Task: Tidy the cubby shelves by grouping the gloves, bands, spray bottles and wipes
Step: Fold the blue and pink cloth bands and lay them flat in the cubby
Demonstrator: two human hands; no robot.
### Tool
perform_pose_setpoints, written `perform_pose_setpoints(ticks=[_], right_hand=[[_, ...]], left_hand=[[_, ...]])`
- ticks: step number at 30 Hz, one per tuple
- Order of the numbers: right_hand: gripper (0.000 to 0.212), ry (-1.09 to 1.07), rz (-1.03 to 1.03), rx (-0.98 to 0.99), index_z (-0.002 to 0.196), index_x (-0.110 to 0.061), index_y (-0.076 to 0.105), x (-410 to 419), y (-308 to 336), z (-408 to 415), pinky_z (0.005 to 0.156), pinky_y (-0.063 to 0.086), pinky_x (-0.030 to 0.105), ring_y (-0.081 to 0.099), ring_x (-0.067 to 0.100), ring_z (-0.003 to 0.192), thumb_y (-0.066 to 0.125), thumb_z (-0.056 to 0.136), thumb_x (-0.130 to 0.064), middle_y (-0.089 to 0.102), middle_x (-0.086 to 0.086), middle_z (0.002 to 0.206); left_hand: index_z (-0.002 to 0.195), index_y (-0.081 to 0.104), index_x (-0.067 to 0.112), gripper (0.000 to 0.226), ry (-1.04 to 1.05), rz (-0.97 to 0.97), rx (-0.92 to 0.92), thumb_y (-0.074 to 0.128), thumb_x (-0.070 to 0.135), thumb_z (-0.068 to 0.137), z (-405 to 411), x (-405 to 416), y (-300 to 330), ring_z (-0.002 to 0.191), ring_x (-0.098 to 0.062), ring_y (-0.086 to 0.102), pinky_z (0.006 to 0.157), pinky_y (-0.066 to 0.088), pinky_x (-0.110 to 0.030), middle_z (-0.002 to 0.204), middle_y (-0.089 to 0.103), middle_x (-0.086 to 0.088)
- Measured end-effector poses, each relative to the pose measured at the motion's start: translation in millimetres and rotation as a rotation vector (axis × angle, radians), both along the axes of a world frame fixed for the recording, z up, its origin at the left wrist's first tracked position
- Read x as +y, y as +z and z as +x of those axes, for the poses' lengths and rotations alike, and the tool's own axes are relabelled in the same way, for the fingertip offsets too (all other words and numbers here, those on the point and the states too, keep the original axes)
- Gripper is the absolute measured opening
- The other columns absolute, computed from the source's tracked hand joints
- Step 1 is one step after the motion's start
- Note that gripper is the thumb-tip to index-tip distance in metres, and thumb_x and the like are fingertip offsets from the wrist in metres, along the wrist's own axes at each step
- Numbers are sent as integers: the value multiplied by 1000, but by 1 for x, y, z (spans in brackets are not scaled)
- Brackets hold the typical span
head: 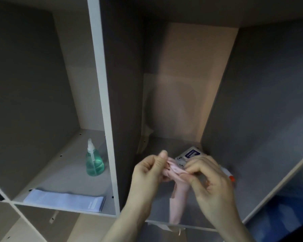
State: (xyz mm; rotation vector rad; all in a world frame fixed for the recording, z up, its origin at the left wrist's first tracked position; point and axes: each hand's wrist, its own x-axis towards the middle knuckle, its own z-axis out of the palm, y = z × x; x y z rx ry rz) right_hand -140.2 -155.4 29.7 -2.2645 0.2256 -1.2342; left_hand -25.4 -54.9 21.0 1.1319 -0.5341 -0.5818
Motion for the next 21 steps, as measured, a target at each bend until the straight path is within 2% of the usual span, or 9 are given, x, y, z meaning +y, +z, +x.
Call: perform_pose_setpoints(ticks=[2,4,5,7,11,14,17,19,21], right_hand=[[22,25,81,-99,68,-23,59,-2,-5,-2,76,49,34,65,17,86,69,75,-5,67,-6,81],[21,55,329,-112,67,-27,59,-4,-7,-3,71,49,22,64,7,76,67,76,-10,66,-10,74],[16,91,501,-110,68,-26,59,-5,-7,-3,62,45,13,59,1,63,65,77,-14,63,-10,66],[13,134,755,-88,71,-25,60,-9,-6,-1,46,37,6,49,-3,46,61,76,-13,58,-11,55],[18,145,1022,-161,87,-18,62,-13,-3,1,37,35,7,52,-2,41,56,87,-1,67,1,70],[19,246,1130,-182,86,-20,67,-16,2,-1,35,38,10,64,5,51,50,92,-13,71,9,84],[27,254,1265,-218,97,-17,68,-16,2,0,44,50,16,71,11,64,45,95,-4,76,5,84],[27,199,1236,-227,99,-16,67,-18,1,1,43,48,13,66,6,56,44,95,-2,72,2,77],[25,139,1106,-185,94,-17,66,-21,0,0,37,35,6,49,-2,39,45,95,-3,61,-2,66]], left_hand=[[71,72,12,31,-21,-50,165,64,40,79,8,0,2,69,-19,67,63,55,-25,71,69,-12],[66,67,13,31,-50,-104,212,63,39,82,11,-1,7,62,-14,63,61,53,-23,65,64,-7],[64,64,13,32,-63,-129,223,62,39,83,10,-3,8,58,-12,59,60,52,-22,62,59,-5],[64,60,14,32,-63,-146,178,61,38,85,7,-7,9,58,-13,54,63,49,-23,61,55,-4],[82,71,19,18,-60,-108,-7,69,36,80,7,-10,6,75,-15,64,74,52,-28,79,67,-5],[85,72,18,19,-90,-71,-24,72,36,79,6,-10,7,78,-17,67,73,53,-25,83,71,-6],[92,70,14,30,-34,-1,29,70,40,77,5,-10,10,75,-17,66,62,51,-20,85,71,-10],[106,64,18,43,56,124,3,71,41,70,5,-11,8,90,-16,67,70,53,-23,101,69,-6],[118,57,24,46,173,215,-102,72,37,76,4,-12,7,105,-8,61,84,48,-19,112,63,4]])
